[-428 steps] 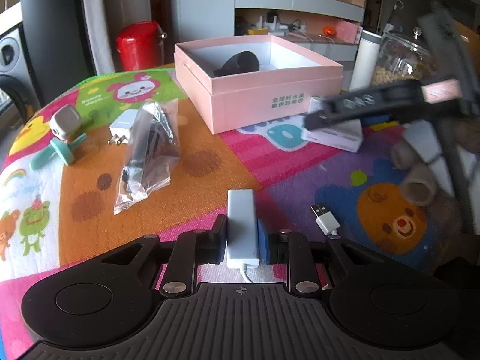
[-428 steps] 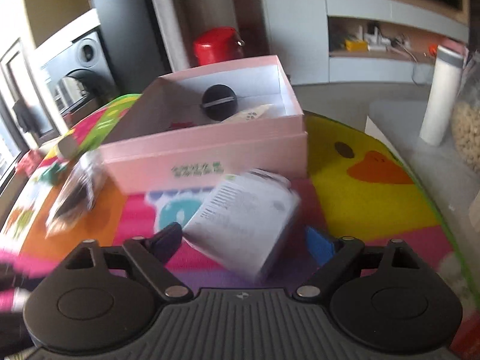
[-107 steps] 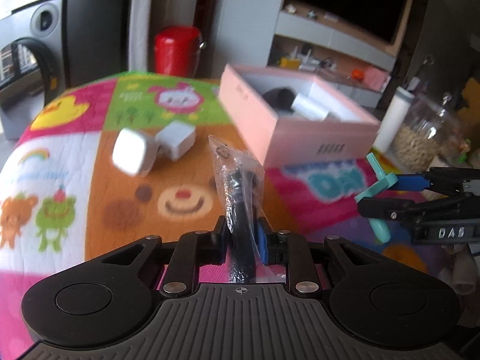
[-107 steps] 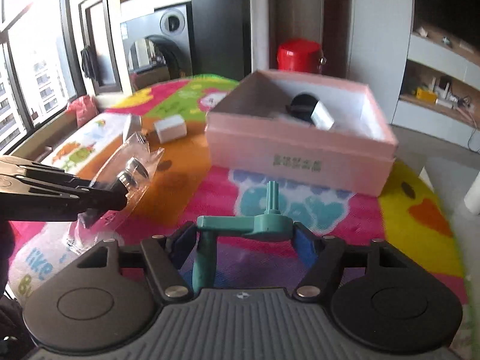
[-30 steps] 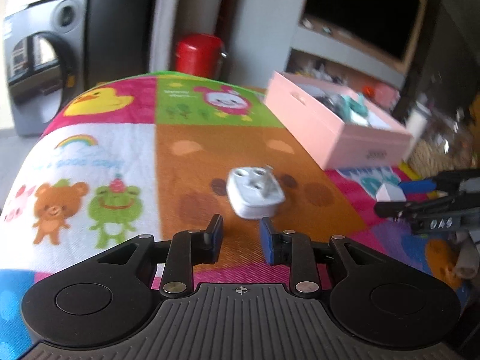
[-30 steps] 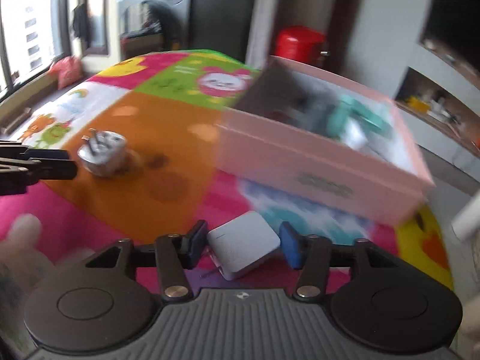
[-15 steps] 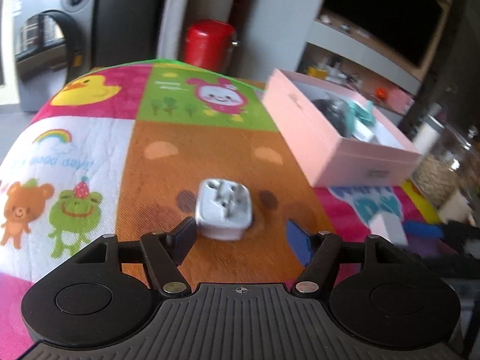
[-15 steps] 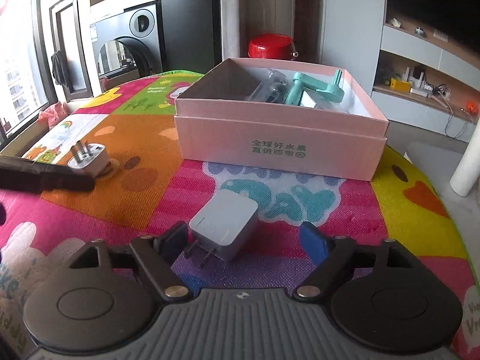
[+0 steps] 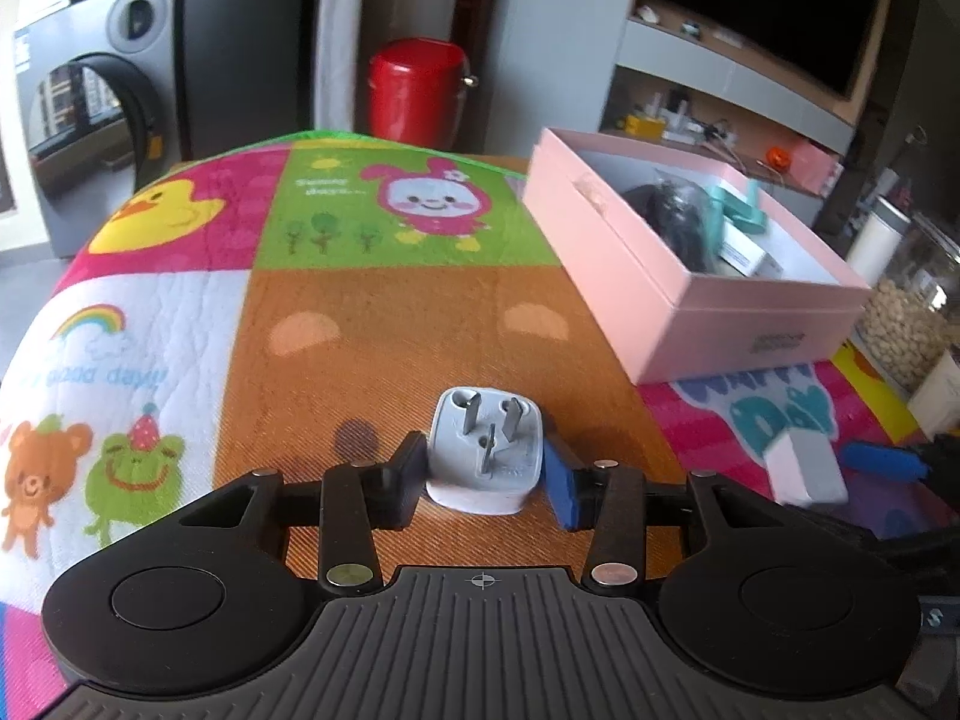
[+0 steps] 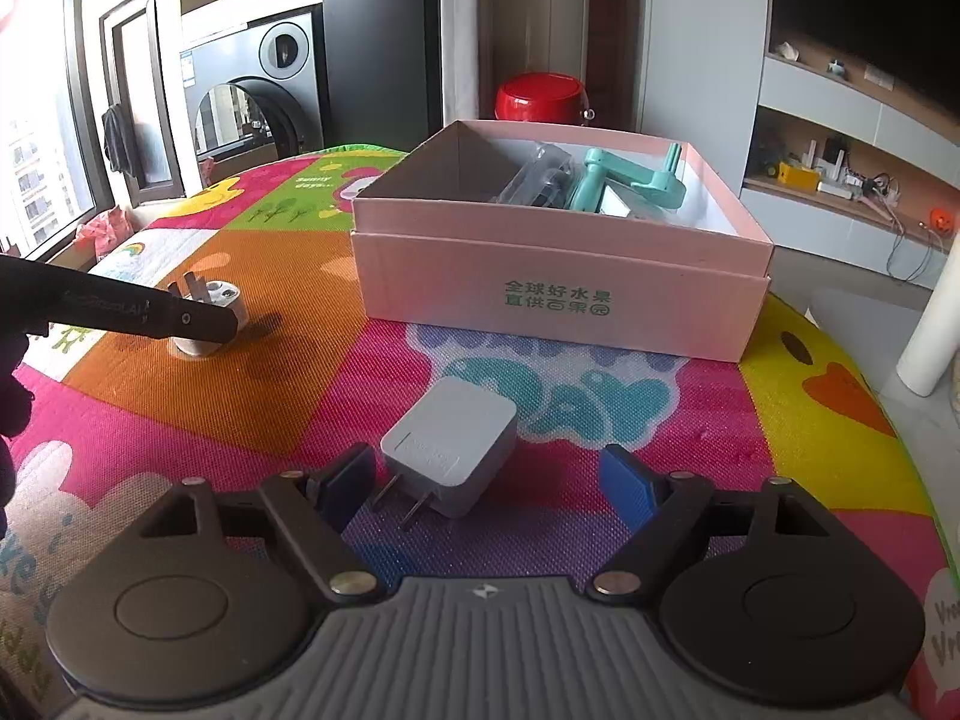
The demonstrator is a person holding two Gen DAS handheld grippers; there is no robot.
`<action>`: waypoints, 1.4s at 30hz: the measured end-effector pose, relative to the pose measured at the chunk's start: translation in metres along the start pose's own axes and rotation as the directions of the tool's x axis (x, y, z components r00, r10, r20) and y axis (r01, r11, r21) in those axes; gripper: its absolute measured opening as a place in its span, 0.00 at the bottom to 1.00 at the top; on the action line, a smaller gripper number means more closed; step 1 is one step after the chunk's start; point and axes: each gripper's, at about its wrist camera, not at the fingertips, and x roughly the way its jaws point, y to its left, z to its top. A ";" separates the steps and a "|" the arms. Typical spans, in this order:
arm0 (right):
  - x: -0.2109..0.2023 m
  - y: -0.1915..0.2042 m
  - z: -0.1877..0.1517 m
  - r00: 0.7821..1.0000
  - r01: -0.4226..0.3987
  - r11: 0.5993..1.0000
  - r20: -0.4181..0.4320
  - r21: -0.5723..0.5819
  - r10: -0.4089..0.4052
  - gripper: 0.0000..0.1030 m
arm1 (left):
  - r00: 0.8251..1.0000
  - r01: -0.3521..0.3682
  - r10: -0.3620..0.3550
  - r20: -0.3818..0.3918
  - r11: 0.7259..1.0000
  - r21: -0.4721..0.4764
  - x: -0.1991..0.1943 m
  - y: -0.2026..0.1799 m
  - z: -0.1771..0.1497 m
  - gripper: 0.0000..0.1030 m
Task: Organize rigid objects
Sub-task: 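Grasp the white plug adapter with the left tool, then grasp the small white charger with the right tool while the left tool holds the adapter, then carry the adapter and charger over the pink box and release both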
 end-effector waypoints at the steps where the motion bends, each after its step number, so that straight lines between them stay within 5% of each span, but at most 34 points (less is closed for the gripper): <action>1: 0.000 0.000 0.001 1.000 -0.002 1.000 -0.002 -0.001 0.002 0.79 | 1.000 0.017 -0.017 -0.006 1.000 0.004 -0.002 -0.001 -0.001 0.45; 10: 0.007 0.005 0.012 0.999 -0.052 0.998 -0.011 -0.039 0.052 0.69 | 0.990 0.136 -0.132 -0.041 0.980 0.148 -0.030 -0.036 -0.035 0.44; 15: -0.007 0.010 0.020 0.997 -0.080 0.993 -0.018 -0.087 0.079 0.32 | 0.987 0.160 -0.156 -0.038 0.968 0.195 -0.048 -0.044 -0.043 0.43; 26: -0.060 -0.007 0.009 0.997 -0.077 0.991 0.023 -0.107 0.080 0.31 | 0.985 0.168 -0.159 -0.065 0.969 0.182 -0.046 -0.043 -0.048 0.43; 34: -0.039 0.011 0.019 0.969 -0.238 0.969 -0.086 -0.065 0.232 0.31 | 0.991 0.117 -0.105 -0.086 0.981 0.157 -0.045 -0.035 -0.044 0.43; 42: -0.017 0.029 0.023 0.954 -0.242 0.969 -0.198 -0.057 0.227 0.33 | 0.990 0.102 -0.086 -0.112 0.983 0.149 -0.044 -0.035 -0.039 0.43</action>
